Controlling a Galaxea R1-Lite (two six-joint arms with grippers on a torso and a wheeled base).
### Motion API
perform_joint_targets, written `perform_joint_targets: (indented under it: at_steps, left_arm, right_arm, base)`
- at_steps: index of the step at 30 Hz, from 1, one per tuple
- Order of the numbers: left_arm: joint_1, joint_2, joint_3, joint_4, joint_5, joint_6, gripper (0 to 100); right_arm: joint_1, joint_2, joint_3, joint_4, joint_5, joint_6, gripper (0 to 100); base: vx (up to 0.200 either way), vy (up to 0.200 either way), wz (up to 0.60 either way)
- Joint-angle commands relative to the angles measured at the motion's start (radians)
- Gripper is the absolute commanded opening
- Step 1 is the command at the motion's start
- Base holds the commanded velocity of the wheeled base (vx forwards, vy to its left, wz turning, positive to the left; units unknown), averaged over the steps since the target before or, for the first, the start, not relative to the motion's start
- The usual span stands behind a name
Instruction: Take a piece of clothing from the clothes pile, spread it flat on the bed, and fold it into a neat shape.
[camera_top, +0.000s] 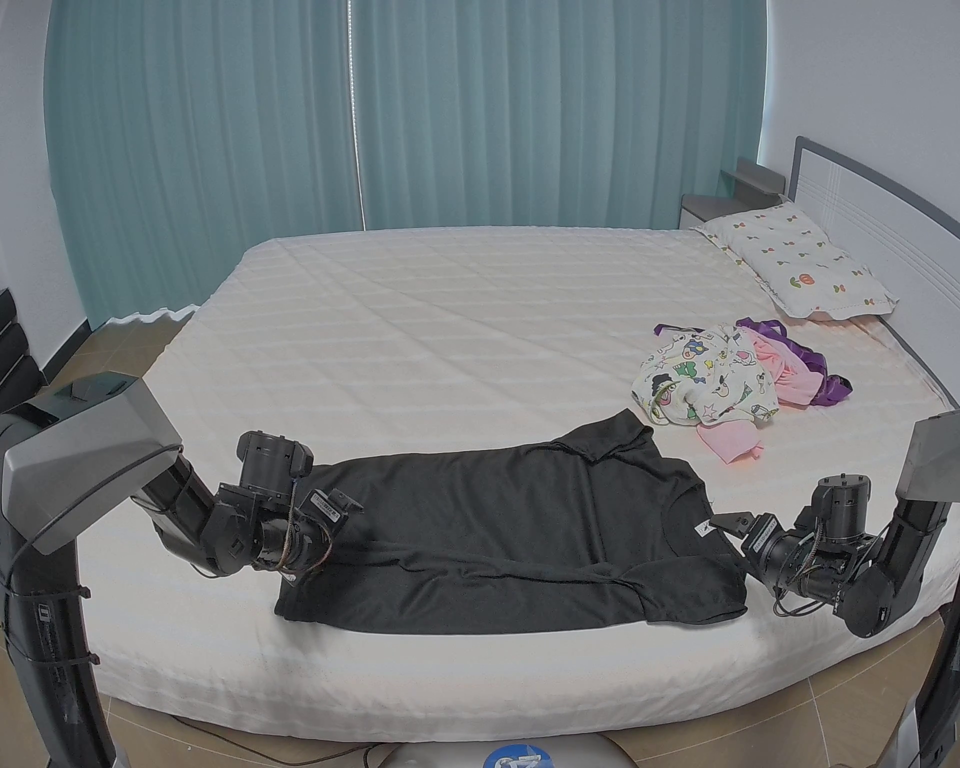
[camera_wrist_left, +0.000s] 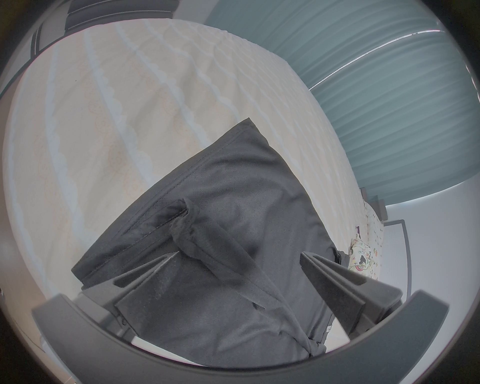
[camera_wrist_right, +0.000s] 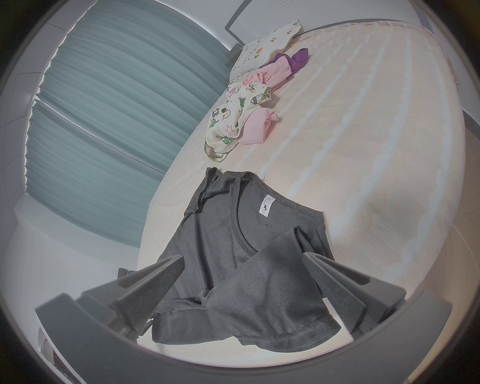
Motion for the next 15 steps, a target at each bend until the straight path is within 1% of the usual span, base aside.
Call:
perform_joint_targets:
  at_steps: [1,7,11,15]
  left_arm:
    - [0.003,0.036,-0.081,0.042,0.004,0.000,100]
    - [0.027,0.073,-0.143,0.047,0.009,0.001,100]
    - [0.069,0.071,-0.189,0.044,0.015,-0.006,100]
    - [0.110,0.080,-0.233,0.016,0.075,-0.008,100]
  right_arm:
    - [-0.001,0.002,0.001,-0.001,-0.001,-0.001,100]
    - [-0.001,0.002,-0.002,-0.001,-0.001,-0.001,100]
    - [-0.003,0.002,-0.004,-0.001,-0.001,-0.001,100]
    - [-0.004,0.003,-0.009,-0.003,-0.001,-0.001,100]
  base:
    - [0.000,0.000,0.00]
    - [0.000,0.000,0.00]
    - [0.000,0.000,0.00]
    - [0.000,0.000,0.00]
